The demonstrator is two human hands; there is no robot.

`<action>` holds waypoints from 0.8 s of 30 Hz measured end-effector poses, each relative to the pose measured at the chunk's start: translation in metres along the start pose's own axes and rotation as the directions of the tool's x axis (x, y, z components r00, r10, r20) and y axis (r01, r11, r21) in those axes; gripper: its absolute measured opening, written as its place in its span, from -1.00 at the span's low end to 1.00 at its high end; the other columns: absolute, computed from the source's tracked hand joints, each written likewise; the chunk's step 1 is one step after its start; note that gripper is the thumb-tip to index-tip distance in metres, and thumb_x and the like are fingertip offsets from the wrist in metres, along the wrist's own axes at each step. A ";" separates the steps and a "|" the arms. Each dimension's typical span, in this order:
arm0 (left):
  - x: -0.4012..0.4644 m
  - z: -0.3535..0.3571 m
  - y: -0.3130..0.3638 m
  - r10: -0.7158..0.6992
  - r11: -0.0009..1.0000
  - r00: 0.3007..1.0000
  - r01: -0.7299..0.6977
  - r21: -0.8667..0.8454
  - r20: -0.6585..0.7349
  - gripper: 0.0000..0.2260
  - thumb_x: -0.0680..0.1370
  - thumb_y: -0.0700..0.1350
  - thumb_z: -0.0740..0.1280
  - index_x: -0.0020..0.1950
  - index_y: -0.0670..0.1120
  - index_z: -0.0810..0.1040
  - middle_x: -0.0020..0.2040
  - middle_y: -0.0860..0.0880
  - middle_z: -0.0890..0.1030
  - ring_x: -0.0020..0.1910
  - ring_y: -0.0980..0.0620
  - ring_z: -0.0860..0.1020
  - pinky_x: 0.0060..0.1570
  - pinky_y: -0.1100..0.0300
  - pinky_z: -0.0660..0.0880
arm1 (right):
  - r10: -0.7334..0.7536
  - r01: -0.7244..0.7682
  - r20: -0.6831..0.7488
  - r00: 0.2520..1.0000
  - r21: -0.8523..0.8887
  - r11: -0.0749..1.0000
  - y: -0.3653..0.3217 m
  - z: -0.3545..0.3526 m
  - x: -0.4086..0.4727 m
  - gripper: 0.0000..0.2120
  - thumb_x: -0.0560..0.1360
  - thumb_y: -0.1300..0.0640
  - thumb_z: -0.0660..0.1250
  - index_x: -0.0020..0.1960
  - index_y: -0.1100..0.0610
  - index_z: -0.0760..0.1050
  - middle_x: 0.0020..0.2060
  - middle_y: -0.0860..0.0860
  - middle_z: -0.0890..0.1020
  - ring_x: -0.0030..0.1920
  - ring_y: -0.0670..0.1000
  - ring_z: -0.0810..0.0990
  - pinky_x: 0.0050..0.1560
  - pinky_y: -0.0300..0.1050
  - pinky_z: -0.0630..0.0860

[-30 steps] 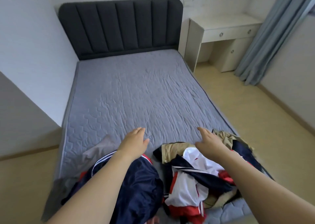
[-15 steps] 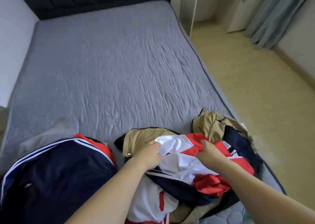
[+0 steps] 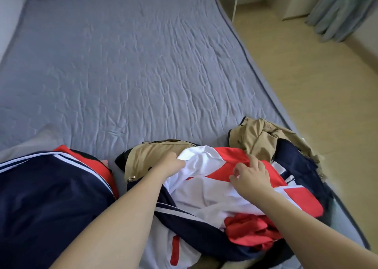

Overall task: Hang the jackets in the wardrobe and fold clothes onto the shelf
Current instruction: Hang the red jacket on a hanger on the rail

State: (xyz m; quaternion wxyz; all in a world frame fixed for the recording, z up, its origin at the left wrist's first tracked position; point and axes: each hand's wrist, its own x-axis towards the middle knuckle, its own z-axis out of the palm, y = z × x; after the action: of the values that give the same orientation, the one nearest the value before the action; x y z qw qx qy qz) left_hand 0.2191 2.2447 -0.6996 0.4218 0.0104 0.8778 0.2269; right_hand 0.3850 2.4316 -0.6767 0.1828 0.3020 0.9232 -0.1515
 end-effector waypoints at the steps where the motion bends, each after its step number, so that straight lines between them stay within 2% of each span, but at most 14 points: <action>1: -0.014 -0.005 0.006 0.073 0.990 0.997 -0.069 -0.124 0.029 -0.71 0.46 -0.03 0.31 0.09 -0.18 0.53 -0.12 -0.10 0.55 -0.17 -0.02 0.43 -0.13 0.15 0.35 | 0.006 -0.006 0.009 1.000 0.050 0.999 -0.001 -0.002 0.004 -0.69 0.49 -0.04 0.27 0.19 0.04 0.43 0.49 0.09 0.14 0.41 0.18 0.21 0.40 0.01 0.18; 3: -0.050 -0.022 0.019 0.215 0.928 0.976 -0.208 -0.309 -0.012 -0.89 0.35 -0.06 0.30 -0.22 -0.09 0.48 -0.28 0.04 0.38 -0.27 0.02 0.35 -0.25 0.17 0.29 | 0.022 -0.029 0.047 0.999 0.160 0.987 -0.005 -0.009 0.006 -0.42 0.42 -0.08 0.38 0.34 0.08 0.27 0.47 0.08 0.21 0.44 0.13 0.22 0.42 0.03 0.15; 4: -0.070 -0.035 0.025 0.258 0.876 0.963 -0.267 -0.401 -0.076 -0.91 0.29 -0.07 0.29 -0.29 -0.07 0.46 -0.32 0.01 0.39 -0.28 0.03 0.35 -0.27 0.18 0.28 | 0.020 -0.032 0.067 0.998 0.185 0.982 -0.007 -0.012 0.005 -0.23 0.37 -0.13 0.42 0.44 0.08 0.15 0.47 0.06 0.23 0.46 0.10 0.21 0.45 0.05 0.11; 6: -0.118 -0.075 0.037 0.293 0.731 0.939 -0.341 -0.591 -0.179 -0.84 0.20 -0.11 0.30 -0.29 -0.16 0.48 -0.33 -0.05 0.41 -0.28 0.01 0.37 -0.26 0.16 0.29 | 0.010 -0.030 0.117 0.993 0.174 0.984 -0.021 -0.024 -0.001 0.05 0.30 -0.22 0.46 0.55 0.06 -0.08 0.46 0.02 0.26 0.49 0.06 0.18 0.47 0.09 0.05; 7: -0.143 -0.097 0.041 0.312 0.642 0.929 -0.361 -0.676 -0.200 -0.78 0.17 -0.14 0.32 -0.26 -0.22 0.50 -0.31 -0.08 0.44 -0.28 -0.03 0.40 -0.26 0.15 0.30 | -0.003 -0.018 0.130 0.992 0.157 0.987 -0.032 -0.032 -0.006 0.06 0.29 -0.25 0.45 0.56 0.03 -0.10 0.42 0.02 0.34 0.47 0.07 0.24 0.45 0.08 0.09; 9: -0.197 -0.145 0.049 0.341 0.493 0.904 -0.404 -0.770 -0.256 -0.65 0.12 -0.19 0.32 -0.16 -0.31 0.55 -0.24 -0.17 0.49 -0.25 -0.10 0.44 -0.27 0.15 0.34 | -0.060 0.041 0.120 0.991 0.155 0.987 -0.062 -0.058 -0.020 -0.20 0.34 -0.24 0.39 0.46 -0.03 0.16 0.22 0.02 0.55 0.31 0.11 0.46 0.29 0.02 0.29; 11: -0.258 -0.191 0.056 0.323 0.393 0.880 -0.460 -0.797 -0.348 -0.73 0.14 -0.23 0.29 -0.21 -0.22 0.62 -0.22 -0.17 0.55 -0.24 -0.10 0.52 -0.24 0.17 0.42 | -0.128 0.108 0.083 0.988 0.209 0.972 -0.102 -0.097 -0.040 -0.60 0.42 -0.19 0.30 0.15 0.00 0.47 0.04 0.06 0.66 0.12 0.17 0.59 0.03 -0.03 0.42; 13: -0.322 -0.239 0.058 0.280 0.296 0.854 -0.511 -0.807 -0.438 -0.80 0.21 -0.23 0.25 -0.27 -0.10 0.62 -0.23 -0.12 0.60 -0.22 -0.06 0.57 -0.21 0.17 0.48 | -0.159 0.138 0.049 0.986 0.303 0.943 -0.151 -0.144 -0.069 -0.69 0.49 -0.11 0.23 0.05 0.06 0.58 -0.02 0.13 0.68 0.04 0.21 0.62 -0.10 -0.06 0.42; 15: -0.383 -0.288 0.049 0.201 0.238 0.845 -0.533 -0.812 -0.495 -0.80 0.23 -0.23 0.26 -0.22 -0.11 0.61 -0.17 -0.12 0.61 -0.15 -0.10 0.59 -0.10 0.10 0.49 | -0.173 0.147 0.032 0.984 0.387 0.910 -0.204 -0.195 -0.104 -0.69 0.52 -0.05 0.20 0.08 0.09 0.61 -0.01 0.17 0.67 0.04 0.23 0.62 -0.10 -0.06 0.41; 18: -0.481 -0.349 0.015 0.125 0.292 0.856 -0.515 -0.806 -0.501 -0.54 0.32 -0.19 0.31 0.21 -0.28 0.56 0.18 -0.29 0.59 0.18 -0.29 0.57 0.25 -0.12 0.44 | -0.213 0.194 -0.028 0.977 0.545 0.815 -0.290 -0.274 -0.169 -0.60 0.50 -0.15 0.22 0.02 0.16 0.60 -0.07 0.19 0.66 -0.01 0.25 0.61 -0.12 -0.06 0.41; 19: -0.512 -0.367 -0.001 0.113 0.336 0.857 -0.509 -0.792 -0.503 -0.52 0.37 -0.17 0.34 0.27 -0.29 0.54 0.23 -0.32 0.57 0.23 -0.30 0.54 0.29 -0.13 0.41 | -0.248 0.236 -0.065 0.967 0.603 0.762 -0.319 -0.299 -0.191 -0.61 0.50 -0.13 0.23 -0.02 0.19 0.60 -0.12 0.18 0.65 -0.06 0.24 0.60 -0.14 -0.07 0.40; 20: -0.543 -0.384 -0.021 0.089 0.392 0.854 -0.503 -0.770 -0.512 -0.56 0.40 -0.16 0.38 0.26 -0.28 0.56 0.22 -0.33 0.57 0.22 -0.29 0.56 0.25 -0.11 0.45 | -0.288 0.282 -0.101 0.952 0.654 0.702 -0.348 -0.323 -0.213 -0.64 0.51 -0.08 0.23 -0.06 0.21 0.58 -0.17 0.17 0.63 -0.13 0.22 0.58 -0.16 -0.07 0.39; 22: -0.604 -0.413 -0.063 0.049 0.503 0.844 -0.483 -0.717 -0.534 -0.63 0.39 -0.16 0.47 0.17 -0.23 0.63 0.12 -0.28 0.64 0.08 -0.21 0.64 0.03 0.01 0.58 | -0.368 0.374 -0.168 0.914 0.699 0.610 -0.404 -0.367 -0.259 -0.72 0.52 0.04 0.20 -0.20 0.21 0.52 -0.29 0.09 0.59 -0.23 0.16 0.52 -0.21 -0.07 0.37; 24: -0.662 -0.441 -0.108 0.031 0.564 0.811 -0.497 -0.660 -0.585 -0.69 0.40 -0.14 0.50 0.12 -0.17 0.66 0.05 -0.21 0.68 0.03 -0.15 0.67 -0.09 0.09 0.62 | -0.449 0.454 -0.213 0.868 0.707 0.543 -0.463 -0.403 -0.309 -0.75 0.51 0.12 0.16 -0.29 0.17 0.45 -0.35 0.05 0.53 -0.26 0.14 0.50 -0.23 -0.08 0.38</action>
State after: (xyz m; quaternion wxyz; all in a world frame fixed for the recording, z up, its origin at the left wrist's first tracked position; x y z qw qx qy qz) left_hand 0.3351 1.8375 -0.0179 0.0924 -0.0996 0.7507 0.6465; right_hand 0.2345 2.0763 -0.1083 -0.0031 0.1023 0.8279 -0.5515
